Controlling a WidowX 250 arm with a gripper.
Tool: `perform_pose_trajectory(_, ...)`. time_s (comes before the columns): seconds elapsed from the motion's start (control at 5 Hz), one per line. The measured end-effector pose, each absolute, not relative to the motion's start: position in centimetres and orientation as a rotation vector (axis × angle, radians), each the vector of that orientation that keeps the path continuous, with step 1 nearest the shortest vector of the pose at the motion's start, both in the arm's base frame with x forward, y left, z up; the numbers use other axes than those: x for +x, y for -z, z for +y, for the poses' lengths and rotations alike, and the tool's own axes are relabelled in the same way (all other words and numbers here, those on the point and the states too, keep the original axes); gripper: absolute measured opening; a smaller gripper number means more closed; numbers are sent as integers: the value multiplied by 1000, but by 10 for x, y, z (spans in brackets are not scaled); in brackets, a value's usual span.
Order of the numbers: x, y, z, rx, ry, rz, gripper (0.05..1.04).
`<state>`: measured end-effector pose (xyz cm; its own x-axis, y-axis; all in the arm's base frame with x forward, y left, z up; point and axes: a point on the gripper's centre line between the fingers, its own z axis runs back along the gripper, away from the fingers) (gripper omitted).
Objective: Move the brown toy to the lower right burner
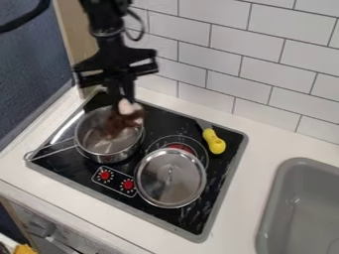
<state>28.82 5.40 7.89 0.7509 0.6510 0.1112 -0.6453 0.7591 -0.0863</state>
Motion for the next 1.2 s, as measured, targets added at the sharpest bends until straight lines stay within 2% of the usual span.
perform_pose_trajectory(0.2,286,-78,3,-53,-633,-132,87)
perform_pose_trajectory(0.4,288,-70,-45,-30,-576,-173,87)
perform_pose_trajectory(0.6,287,-48,-75,-36,-504,-106,87)
perform_pose_trajectory(0.8,289,-29,-92,-22,-446,-75,87)
perform_pose_trajectory(1.2,289,-17,-92,3,-435,-67,115)
